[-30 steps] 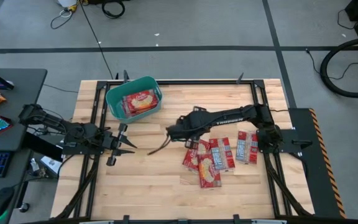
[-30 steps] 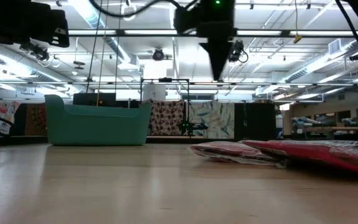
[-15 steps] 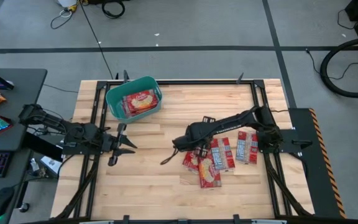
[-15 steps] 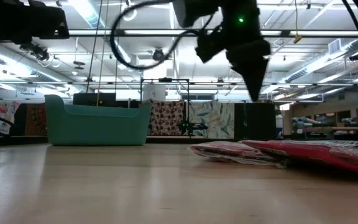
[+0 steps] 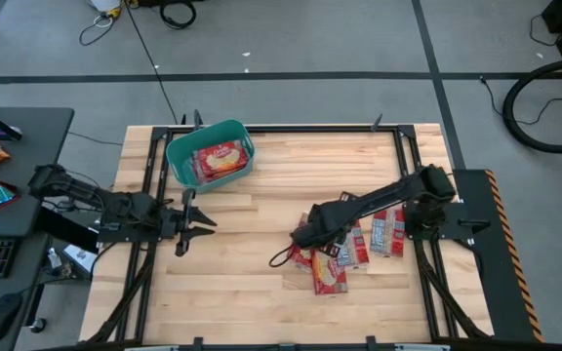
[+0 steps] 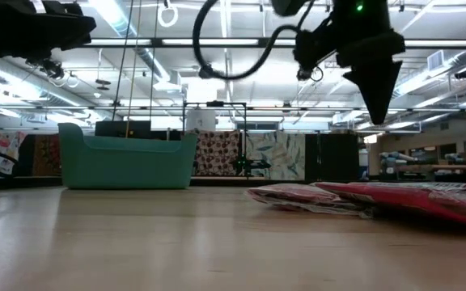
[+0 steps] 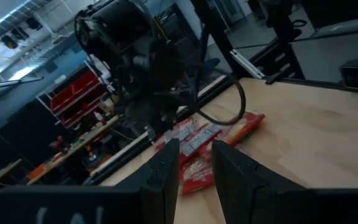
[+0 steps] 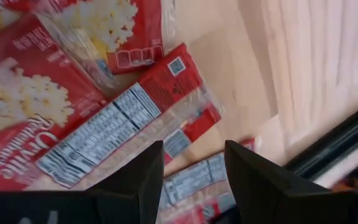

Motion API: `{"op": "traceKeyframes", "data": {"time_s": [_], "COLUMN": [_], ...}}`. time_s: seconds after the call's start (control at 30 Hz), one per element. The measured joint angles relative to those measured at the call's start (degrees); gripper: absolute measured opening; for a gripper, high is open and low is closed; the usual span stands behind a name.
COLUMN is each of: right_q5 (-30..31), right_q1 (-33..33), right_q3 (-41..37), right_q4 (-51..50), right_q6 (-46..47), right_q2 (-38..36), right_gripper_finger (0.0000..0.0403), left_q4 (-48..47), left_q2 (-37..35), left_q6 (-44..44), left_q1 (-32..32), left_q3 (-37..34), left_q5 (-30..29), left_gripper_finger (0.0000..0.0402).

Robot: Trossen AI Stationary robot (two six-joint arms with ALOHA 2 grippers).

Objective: Sort popcorn bags into baskets
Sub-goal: Put the red popcorn bag into the green bin

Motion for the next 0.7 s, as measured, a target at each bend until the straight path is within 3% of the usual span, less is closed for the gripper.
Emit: {"op": "traceKeyframes", "data": {"time_s": [0.3,0.53,0.7], "right_q5": [-2.2,-10.2,-11.4], "right_q1": [1.8,2.7,3.3], "right_q3": [-15.3,-22.1,-22.4], "right_q4": [16.1,16.7,17.0], "right_q6": [6.6,8.9,9.0], "right_q2": [-9.6,-10.2,-10.2], "right_gripper_finger": [0.0174,0.0174,0.0174], "left_q4": [1.4,1.4,1.4], "left_q2": [0.0,0.0,0.0], "left_q6": [3.7,3.9,3.9], "left_q1": [3.6,4.8,4.9], "left_q3": [0.0,0.0,0.0], "left_q5": [-0.2,-0.2,-0.2], "left_gripper_finger": [0.0098,0.0098,0.0098]}}
